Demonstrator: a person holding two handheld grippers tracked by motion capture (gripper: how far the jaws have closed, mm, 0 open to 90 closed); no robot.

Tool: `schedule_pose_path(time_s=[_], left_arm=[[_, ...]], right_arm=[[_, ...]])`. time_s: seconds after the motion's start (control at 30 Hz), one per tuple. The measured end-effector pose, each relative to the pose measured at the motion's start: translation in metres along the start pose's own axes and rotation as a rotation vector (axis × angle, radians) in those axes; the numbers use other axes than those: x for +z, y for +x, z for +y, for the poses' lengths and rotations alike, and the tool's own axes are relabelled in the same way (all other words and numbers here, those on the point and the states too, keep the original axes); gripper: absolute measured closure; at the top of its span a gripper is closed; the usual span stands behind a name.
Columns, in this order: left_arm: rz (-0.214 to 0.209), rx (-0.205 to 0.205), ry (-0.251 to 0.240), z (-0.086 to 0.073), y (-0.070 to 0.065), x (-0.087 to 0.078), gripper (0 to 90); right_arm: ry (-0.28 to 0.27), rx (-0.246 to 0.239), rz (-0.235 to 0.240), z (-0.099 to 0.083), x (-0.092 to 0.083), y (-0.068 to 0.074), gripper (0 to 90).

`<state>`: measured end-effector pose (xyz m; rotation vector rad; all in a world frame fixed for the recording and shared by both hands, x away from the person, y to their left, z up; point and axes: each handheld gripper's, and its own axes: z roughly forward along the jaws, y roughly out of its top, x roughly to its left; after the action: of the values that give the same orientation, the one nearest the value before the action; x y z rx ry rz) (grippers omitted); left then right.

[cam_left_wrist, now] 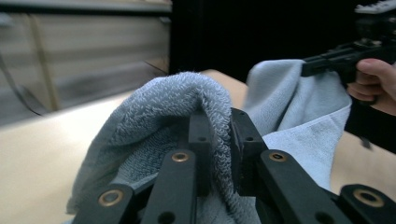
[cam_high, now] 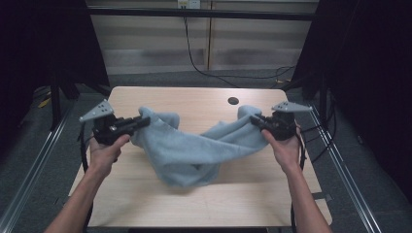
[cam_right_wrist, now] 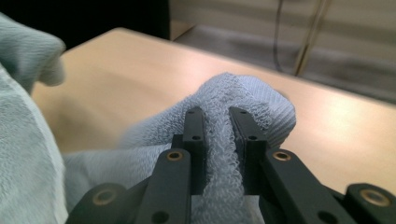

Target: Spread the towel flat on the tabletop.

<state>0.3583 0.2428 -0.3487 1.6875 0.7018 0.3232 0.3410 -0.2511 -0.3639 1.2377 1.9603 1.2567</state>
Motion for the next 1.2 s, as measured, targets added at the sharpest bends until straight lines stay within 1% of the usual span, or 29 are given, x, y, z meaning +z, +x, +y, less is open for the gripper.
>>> schedule_pose_path(time_s=[0.03,0.07,0.1,0.13,0.17,0.23,0.27,0.33,0.4,0.43,0.5,0.53,0.57,0.63,0.67,0.73,0.77,0.8,0.87,0.93,0.97,1.0,1.03,1.07,1.13,1.17,1.2], left_arm=[[0.021,0.002,-0.019,0.007,0.002,-0.004,81.3],[0.042,0.014,-0.037,0.015,0.005,-0.009,81.4],[0.053,0.004,-0.063,0.021,0.007,-0.014,81.4],[0.065,0.008,-0.083,0.028,0.010,-0.020,81.4],[0.077,0.003,-0.103,0.033,0.012,-0.024,81.5],[0.102,0.025,-0.133,0.041,0.014,-0.034,81.5],[0.101,0.023,-0.146,0.042,0.013,-0.038,81.5],[0.099,0.044,-0.143,0.039,0.010,-0.042,81.5],[0.098,0.054,-0.095,0.027,0.005,-0.040,81.5],[0.087,0.056,-0.075,0.018,0.003,-0.038,81.4],[0.053,0.042,-0.025,-0.007,-0.002,-0.032,81.2],[0.031,0.030,-0.007,-0.021,-0.003,-0.028,81.0],[0.008,0.001,0.018,-0.036,-0.004,-0.023,81.0],[-0.020,-0.023,0.092,-0.063,-0.008,-0.012,80.8],[-0.052,-0.035,0.118,-0.074,-0.011,-0.008,80.7],[-0.089,-0.056,0.146,-0.089,-0.018,-0.005,80.4],[-0.107,-0.052,0.165,-0.095,-0.023,-0.004,80.3],[-0.124,-0.049,0.185,-0.100,-0.028,-0.004,80.0],[-0.150,-0.039,0.214,-0.107,-0.038,-0.006,79.1],[-0.181,-0.042,0.225,-0.114,-0.045,-0.010,78.3],[-0.188,-0.046,0.237,-0.118,-0.049,-0.013,77.9],[-0.199,-0.038,0.248,-0.122,-0.052,-0.015,77.1],[-0.204,-0.041,0.256,-0.125,-0.054,-0.017,75.7],[-0.202,-0.043,0.255,-0.125,-0.056,-0.019,74.1],[-0.211,-0.073,0.228,-0.123,-0.055,-0.023,71.4],[-0.199,-0.065,0.217,-0.119,-0.053,-0.024,70.8],[-0.190,-0.065,0.210,-0.116,-0.052,-0.025,68.4]], right_arm=[[-0.018,0.007,-0.007,0.009,-0.001,-0.003,78.1],[-0.039,0.016,-0.018,0.017,-0.003,-0.006,78.2],[-0.056,0.017,-0.033,0.026,-0.004,-0.010,78.2],[-0.069,0.017,-0.047,0.034,-0.005,-0.012,78.2],[-0.092,0.020,-0.060,0.041,-0.006,-0.015,78.2],[-0.123,0.038,-0.094,0.054,-0.010,-0.019,78.2],[-0.148,0.046,-0.099,0.059,-0.011,-0.021,78.2],[-0.186,0.054,-0.094,0.064,-0.013,-0.023,78.3],[-0.195,0.059,-0.092,0.060,-0.014,-0.022,78.3],[-0.185,0.056,-0.089,0.055,-0.013,-0.020,78.2],[-0.124,0.027,-0.077,0.036,-0.010,-0.014,78.1],[-0.096,0.014,-0.076,0.023,-0.009,-0.010,78.1],[-0.074,0.009,-0.058,0.008,-0.008,-0.006,78.0],[-0.021,0.003,-0.050,-0.021,-0.007,0.000,77.9],[0.015,0.006,-0.049,-0.035,-0.005,0.000,77.7],[0.069,0.016,-0.056,-0.059,-0.004,-0.001,77.0],[0.103,0.005,-0.075,-0.068,-0.005,0.000,76.5],[0.124,-0.009,-0.090,-0.076,-0.007,0.001,75.4],[0.163,0.002,-0.095,-0.089,-0.012,0.001,74.4],[0.189,0.004,-0.121,-0.099,-0.020,0.002,71.6],[0.200,0.008,-0.138,-0.104,-0.024,0.002,69.4],[0.206,0.018,-0.148,-0.109,-0.028,0.002,66.5],[0.213,0.025,-0.152,-0.115,-0.032,0.002,63.0],[0.205,0.033,-0.153,-0.119,-0.036,0.002,59.6],[0.195,0.044,-0.156,-0.126,-0.045,0.001,55.1],[0.189,0.052,-0.166,-0.128,-0.049,-0.001,53.2],[0.180,0.064,-0.169,-0.130,-0.052,-0.004,51.5]])
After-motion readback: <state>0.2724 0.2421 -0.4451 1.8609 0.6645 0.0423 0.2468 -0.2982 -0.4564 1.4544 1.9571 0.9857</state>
